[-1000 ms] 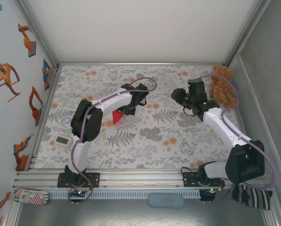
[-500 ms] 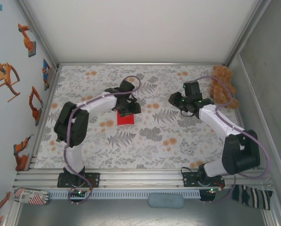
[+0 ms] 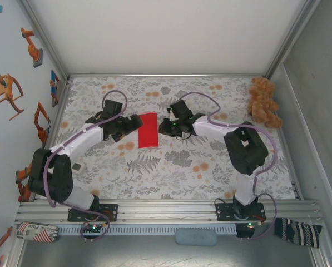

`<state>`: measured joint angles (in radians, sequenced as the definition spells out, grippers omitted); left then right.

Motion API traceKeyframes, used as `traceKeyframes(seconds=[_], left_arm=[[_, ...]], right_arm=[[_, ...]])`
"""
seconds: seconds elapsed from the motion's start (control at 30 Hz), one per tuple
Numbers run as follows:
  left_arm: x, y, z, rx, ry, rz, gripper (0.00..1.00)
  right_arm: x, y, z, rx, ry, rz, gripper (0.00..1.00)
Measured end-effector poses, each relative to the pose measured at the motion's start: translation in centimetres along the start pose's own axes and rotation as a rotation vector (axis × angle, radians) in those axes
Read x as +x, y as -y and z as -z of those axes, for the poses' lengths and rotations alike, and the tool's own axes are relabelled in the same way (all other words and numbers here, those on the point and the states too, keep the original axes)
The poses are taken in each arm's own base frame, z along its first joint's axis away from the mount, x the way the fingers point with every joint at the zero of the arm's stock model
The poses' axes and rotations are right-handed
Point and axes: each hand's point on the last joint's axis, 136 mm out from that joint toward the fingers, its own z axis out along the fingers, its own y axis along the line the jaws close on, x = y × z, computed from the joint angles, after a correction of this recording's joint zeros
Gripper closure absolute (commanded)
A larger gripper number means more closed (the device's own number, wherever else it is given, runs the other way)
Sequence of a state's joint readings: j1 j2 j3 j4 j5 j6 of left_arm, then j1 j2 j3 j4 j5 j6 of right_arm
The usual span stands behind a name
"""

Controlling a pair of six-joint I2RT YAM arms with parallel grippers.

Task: Fold a paper plane with a square sheet of paper (pick it up from the middle)
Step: Turn over the paper at the center of the table, then move the paper to the center of the table.

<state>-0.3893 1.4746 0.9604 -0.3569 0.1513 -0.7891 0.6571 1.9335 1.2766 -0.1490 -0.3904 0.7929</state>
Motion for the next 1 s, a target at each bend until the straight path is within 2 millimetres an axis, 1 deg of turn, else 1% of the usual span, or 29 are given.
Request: traceKeyframes(seconds=[0.07,0.17,0.37,0.5,0.67,0.77,0.87,0.93,1.0], left_arm=[[0.0,-0.8,0.4,-0.006,0.011,0.022,0.03],[-0.3,-1.1,0.7,-0.001,0.025,0.036,0.02],[-0.8,-0.8,0.7,0.017,0.039,0.046,0.02],[-0.8,-0.4,0.5,0.037,0.031,0.050,0.02],[-0.6,0.1,-0.1,0.068,0.006,0.057,0.02],[-0.2,0.6,-0.6,0.097,-0.021,0.063,0.02],[0.2,1.2,-1.2,0.128,-0.050,0.067,0.02],[0.6,1.8,-1.8,0.150,-0.072,0.066,0.03],[1.4,2.5,-2.5,0.168,-0.101,0.062,0.03]], right_arm=[[-0.3,-0.7,-1.4,-0.016,-0.013,0.006,0.87],[-0.9,-0.7,-3.0,-0.019,-0.025,-0.001,0.87],[-1.1,0.4,-5.8,0.004,-0.059,-0.018,0.87],[-0.5,1.5,-6.4,0.031,-0.083,-0.035,0.86],[-0.7,2.5,-5.9,0.038,-0.073,-0.037,0.86],[-0.2,4.0,-4.4,0.053,-0.073,-0.046,0.86],[0.4,6.1,-2.3,0.080,-0.068,-0.060,0.86],[0.7,7.3,-0.9,0.095,-0.063,-0.072,0.86],[0.9,8.0,0.3,0.100,-0.053,-0.083,0.86]])
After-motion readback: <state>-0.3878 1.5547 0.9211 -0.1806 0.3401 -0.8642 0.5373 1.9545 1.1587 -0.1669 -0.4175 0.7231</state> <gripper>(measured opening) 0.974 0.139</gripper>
